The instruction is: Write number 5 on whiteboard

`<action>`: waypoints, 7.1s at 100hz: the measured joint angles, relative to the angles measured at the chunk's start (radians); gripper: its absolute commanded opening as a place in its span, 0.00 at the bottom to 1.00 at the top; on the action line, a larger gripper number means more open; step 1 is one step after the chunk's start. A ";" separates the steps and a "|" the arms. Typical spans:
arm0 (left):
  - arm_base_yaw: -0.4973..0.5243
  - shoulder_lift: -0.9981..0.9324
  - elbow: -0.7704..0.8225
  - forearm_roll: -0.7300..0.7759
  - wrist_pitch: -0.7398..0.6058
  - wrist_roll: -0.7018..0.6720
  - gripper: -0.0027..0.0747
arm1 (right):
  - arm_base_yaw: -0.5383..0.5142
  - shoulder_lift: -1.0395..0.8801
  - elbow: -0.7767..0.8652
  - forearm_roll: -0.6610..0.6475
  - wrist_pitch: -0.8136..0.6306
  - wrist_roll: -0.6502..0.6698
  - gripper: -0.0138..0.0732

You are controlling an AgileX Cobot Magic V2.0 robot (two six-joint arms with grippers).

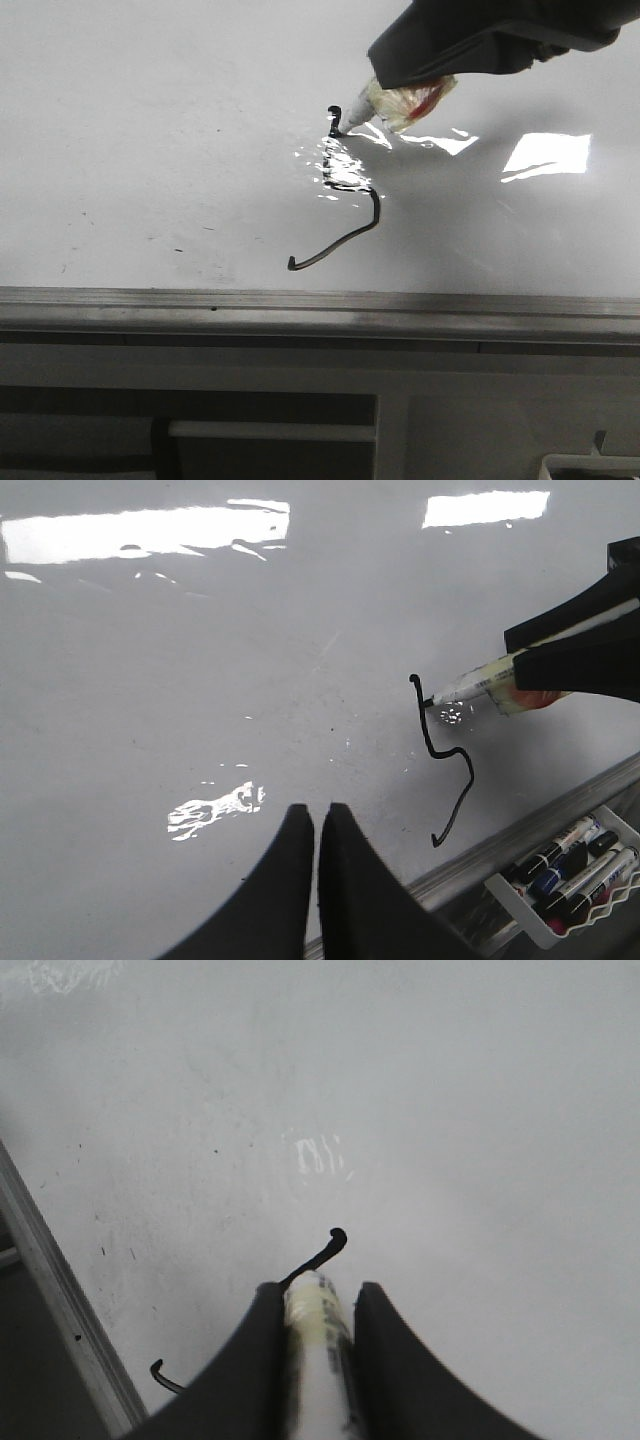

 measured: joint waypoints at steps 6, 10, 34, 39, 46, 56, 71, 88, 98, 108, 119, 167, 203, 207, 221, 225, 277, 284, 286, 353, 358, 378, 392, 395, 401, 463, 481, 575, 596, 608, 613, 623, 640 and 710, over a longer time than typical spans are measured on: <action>0.000 0.000 0.000 0.000 0.000 0.000 0.01 | 0.000 0.004 0.000 0.000 -0.002 0.000 0.11; 0.000 0.000 0.000 0.000 0.000 0.000 0.01 | 0.000 0.008 0.000 0.000 -0.002 0.000 0.11; 0.000 0.000 0.000 0.000 0.000 0.000 0.01 | 0.000 0.010 -0.001 0.000 -0.004 0.000 0.11; 0.000 0.000 0.000 0.000 0.000 0.000 0.01 | 0.000 0.010 -0.001 0.000 -0.004 0.000 0.11; 0.000 0.000 0.000 0.000 0.000 0.000 0.01 | -0.004 0.010 -0.002 0.000 -0.002 0.000 0.11; 0.000 0.000 0.000 0.000 0.000 0.000 0.01 | -0.022 0.010 -0.003 0.000 0.022 0.000 0.11; 0.000 0.000 0.000 0.000 0.000 0.000 0.01 | -0.065 0.008 -0.003 0.007 0.063 0.002 0.11; 0.000 0.000 0.000 0.000 0.000 0.000 0.01 | -0.122 -0.016 -0.003 0.016 0.121 0.010 0.11; 0.000 0.000 0.000 0.000 0.002 0.000 0.01 | -0.153 -0.043 0.009 0.016 0.140 0.010 0.11; 0.000 0.000 0.000 0.000 0.002 0.000 0.01 | -0.181 -0.070 0.028 0.016 0.144 0.010 0.11; 0.000 0.000 0.000 0.000 0.002 0.000 0.01 | -0.187 -0.080 0.037 0.016 0.144 0.010 0.11; 0.000 0.025 -0.035 0.078 0.117 0.017 0.51 | -0.107 -0.167 -0.096 -0.002 0.375 -0.023 0.11; -0.024 0.271 -0.223 0.167 0.421 0.158 0.52 | 0.040 -0.063 -0.128 -0.027 0.552 -0.226 0.11; -0.042 0.291 -0.237 0.169 0.439 0.172 0.52 | 0.056 -0.062 -0.128 -0.027 0.542 -0.244 0.11; -0.119 0.365 -0.274 0.169 0.453 0.188 0.52 | 0.121 -0.062 -0.128 -0.027 0.488 -0.288 0.11; -0.141 0.386 -0.284 0.169 0.453 0.190 0.52 | 0.140 -0.062 -0.128 -0.027 0.474 -0.298 0.11; -0.292 0.499 -0.325 0.169 0.374 0.195 0.36 | 0.220 -0.061 -0.129 -0.016 0.416 -0.314 0.11; -0.292 0.503 -0.325 0.169 0.374 0.195 0.24 | 0.220 -0.061 -0.129 -0.014 0.415 -0.314 0.11; -0.292 0.503 -0.325 0.169 0.374 0.195 0.20 | 0.220 -0.061 -0.129 -0.014 0.415 -0.314 0.11; -0.294 0.503 -0.327 0.183 0.392 0.211 0.01 | 0.220 -0.062 -0.129 0.062 0.332 -0.314 0.61; -0.294 0.504 -0.327 0.183 0.379 0.204 0.01 | 0.220 -0.077 -0.129 0.069 0.318 -0.314 0.60; -0.294 0.506 -0.325 0.179 0.307 0.141 0.01 | 0.220 -0.168 -0.129 0.080 0.255 -0.287 0.57; -0.294 0.506 -0.311 0.155 0.150 0.027 0.01 | 0.220 -0.233 -0.129 0.084 0.200 -0.261 0.31; -0.294 0.506 -0.305 0.140 0.116 -0.001 0.01 | 0.220 -0.245 -0.129 0.086 0.194 -0.260 0.24; -0.294 0.506 -0.290 0.115 0.042 -0.063 0.01 | 0.220 -0.270 -0.129 0.086 0.187 -0.256 0.09; -0.468 0.704 -0.255 -0.095 -0.441 -0.253 0.01 | 0.220 -0.330 -0.049 0.107 0.101 -0.244 0.09; -0.509 0.759 -0.259 -0.141 -0.496 -0.253 0.01 | 0.220 -0.330 -0.049 0.107 0.100 -0.243 0.09; -0.538 0.781 -0.232 -0.153 -0.590 -0.260 0.01 | 0.220 -0.330 -0.014 0.121 0.030 -0.243 0.09; -0.538 0.776 -0.215 -0.148 -0.593 -0.260 0.01 | 0.220 -0.330 -0.014 0.122 0.010 -0.243 0.09; -0.538 0.776 -0.215 -0.148 -0.593 -0.260 0.01 | 0.220 -0.330 -0.014 0.129 0.007 -0.243 0.09; -0.538 0.776 -0.215 -0.148 -0.593 -0.260 0.03 | 0.220 -0.330 -0.014 0.130 0.006 -0.243 0.09; -0.538 0.776 -0.215 -0.156 -0.593 -0.260 0.14 | 0.220 -0.330 -0.014 0.134 0.006 -0.243 0.09; -0.538 0.776 -0.215 -0.189 -0.596 -0.260 0.31 | 0.220 -0.330 -0.014 0.154 0.006 -0.243 0.09; -0.546 0.736 -0.215 -0.213 -0.556 -0.260 0.79 | 0.220 -0.330 -0.014 0.170 0.005 -0.243 0.09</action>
